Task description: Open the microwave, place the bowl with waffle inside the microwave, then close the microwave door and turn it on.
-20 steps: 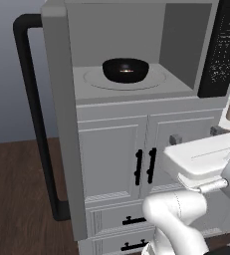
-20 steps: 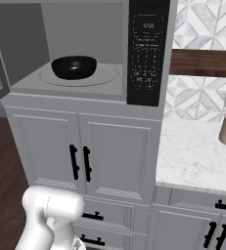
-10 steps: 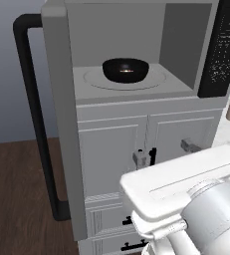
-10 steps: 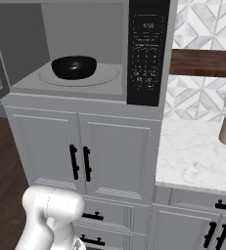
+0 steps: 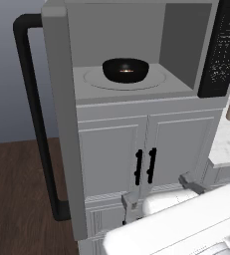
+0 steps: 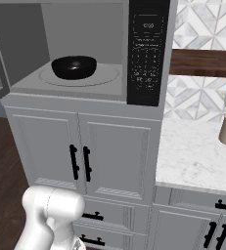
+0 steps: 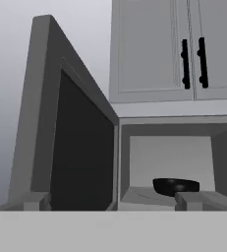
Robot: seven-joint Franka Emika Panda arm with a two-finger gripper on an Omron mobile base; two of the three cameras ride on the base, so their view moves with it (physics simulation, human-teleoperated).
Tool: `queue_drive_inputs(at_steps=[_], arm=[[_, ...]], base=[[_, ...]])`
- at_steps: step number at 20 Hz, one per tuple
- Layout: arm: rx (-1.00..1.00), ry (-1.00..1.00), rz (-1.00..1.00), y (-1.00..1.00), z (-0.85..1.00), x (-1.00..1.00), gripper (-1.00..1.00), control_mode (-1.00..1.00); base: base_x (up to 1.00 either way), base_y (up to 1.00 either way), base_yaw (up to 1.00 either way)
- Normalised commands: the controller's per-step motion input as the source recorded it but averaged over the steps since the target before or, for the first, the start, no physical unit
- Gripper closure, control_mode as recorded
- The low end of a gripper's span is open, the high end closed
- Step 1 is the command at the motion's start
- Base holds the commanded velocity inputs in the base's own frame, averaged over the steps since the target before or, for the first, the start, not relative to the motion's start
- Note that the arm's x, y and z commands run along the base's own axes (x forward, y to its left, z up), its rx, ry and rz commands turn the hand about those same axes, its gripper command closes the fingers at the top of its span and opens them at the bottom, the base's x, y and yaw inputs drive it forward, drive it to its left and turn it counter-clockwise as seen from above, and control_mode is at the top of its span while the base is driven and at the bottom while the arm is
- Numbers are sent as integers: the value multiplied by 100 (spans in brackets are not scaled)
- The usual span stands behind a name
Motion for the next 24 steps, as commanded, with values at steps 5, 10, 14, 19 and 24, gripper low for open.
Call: queue_drive_inputs(at_steps=[5, 10, 14, 19, 24], arm=[[0, 0, 0, 59, 0, -35, -100, -100], [0, -1, -4, 78, 0, -24, -100, -100], [-4, 0, -22, 100, 0, 2, -100, -100], [-4, 0, -40, 98, 0, 5, -100, -100], [-3, 0, -43, 81, -2, 2, -100, -100]], base=[[0, 0, 0], [0, 0, 0], [0, 0, 0], [0, 0, 0], [0, 0, 0]])
